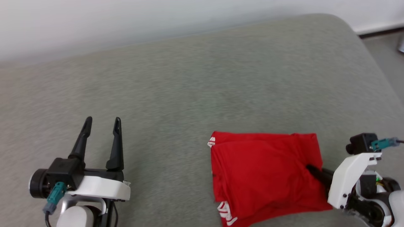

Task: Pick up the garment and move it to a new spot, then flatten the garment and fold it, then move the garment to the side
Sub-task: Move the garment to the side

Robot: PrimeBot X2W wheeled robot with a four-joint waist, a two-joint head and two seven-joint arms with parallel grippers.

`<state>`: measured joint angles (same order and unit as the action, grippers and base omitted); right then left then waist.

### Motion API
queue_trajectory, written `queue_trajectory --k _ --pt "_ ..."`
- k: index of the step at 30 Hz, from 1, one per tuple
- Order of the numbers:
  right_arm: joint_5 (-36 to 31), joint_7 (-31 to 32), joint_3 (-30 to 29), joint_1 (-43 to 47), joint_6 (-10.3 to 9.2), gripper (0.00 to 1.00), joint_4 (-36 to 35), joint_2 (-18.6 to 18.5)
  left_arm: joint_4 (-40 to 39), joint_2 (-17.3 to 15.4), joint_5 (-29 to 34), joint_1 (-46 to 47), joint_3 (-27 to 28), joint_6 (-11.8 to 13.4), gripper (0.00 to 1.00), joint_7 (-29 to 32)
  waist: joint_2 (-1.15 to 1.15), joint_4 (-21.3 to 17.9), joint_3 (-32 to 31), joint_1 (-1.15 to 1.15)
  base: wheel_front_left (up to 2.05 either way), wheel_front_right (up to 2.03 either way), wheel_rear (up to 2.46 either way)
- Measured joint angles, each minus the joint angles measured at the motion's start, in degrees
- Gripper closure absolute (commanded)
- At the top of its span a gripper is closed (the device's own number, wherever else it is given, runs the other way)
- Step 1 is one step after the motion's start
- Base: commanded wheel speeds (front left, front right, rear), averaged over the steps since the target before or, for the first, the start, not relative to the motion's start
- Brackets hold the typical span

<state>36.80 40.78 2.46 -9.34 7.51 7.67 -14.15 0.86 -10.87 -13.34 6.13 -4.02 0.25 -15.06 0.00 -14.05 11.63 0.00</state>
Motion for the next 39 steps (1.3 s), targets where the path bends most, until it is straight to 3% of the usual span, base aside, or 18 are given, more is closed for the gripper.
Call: queue_trajectory --k 9,15,21,33,38,39 --pt "-5.8 -6.8 -2.4 -5.2 0.0 1.0 2.5 0.7 -5.3 -2.9 1.2 1.3 -0.5 -0.2 0.0 2.8 0.0 -12.8 2.7 0.0 0.0 0.0 0.0" --pt "-9.0 -13.6 -4.8 -10.5 0.0 1.0 6.6 2.1 -7.8 -4.0 1.8 3.8 -1.9 -1.1 0.0 5.3 0.0 -17.0 7.4 0.0 0.0 0.0 0.0" --pt "-11.1 -19.2 -6.5 -19.5 0.0 1.0 11.9 2.2 -11.2 -5.5 2.7 5.7 -2.5 -1.5 0.0 7.1 0.0 -17.6 12.7 0.01 0.0 0.0 0.0" --pt "-14.6 -25.5 -18.4 -35.7 0.0 1.0 25.4 -5.8 -18.5 -8.1 4.5 13.0 -4.6 -3.1 0.0 11.1 0.0 -13.6 22.6 0.01 0.0 0.0 0.0" --pt "-16.7 -27.1 -23.3 -37.8 0.0 1.0 31.5 -6.8 -20.4 -8.8 5.0 15.2 -5.1 -3.4 0.0 12.2 0.0 -11.8 26.1 0.01 0.0 0.0 0.0" --pt "-16.9 -27.7 -23.8 -37.9 0.0 0.94 32.6 -6.6 -20.6 -9.0 5.1 15.3 -5.1 -3.6 0.0 12.2 0.0 -11.5 26.6 0.01 0.0 0.0 0.0"
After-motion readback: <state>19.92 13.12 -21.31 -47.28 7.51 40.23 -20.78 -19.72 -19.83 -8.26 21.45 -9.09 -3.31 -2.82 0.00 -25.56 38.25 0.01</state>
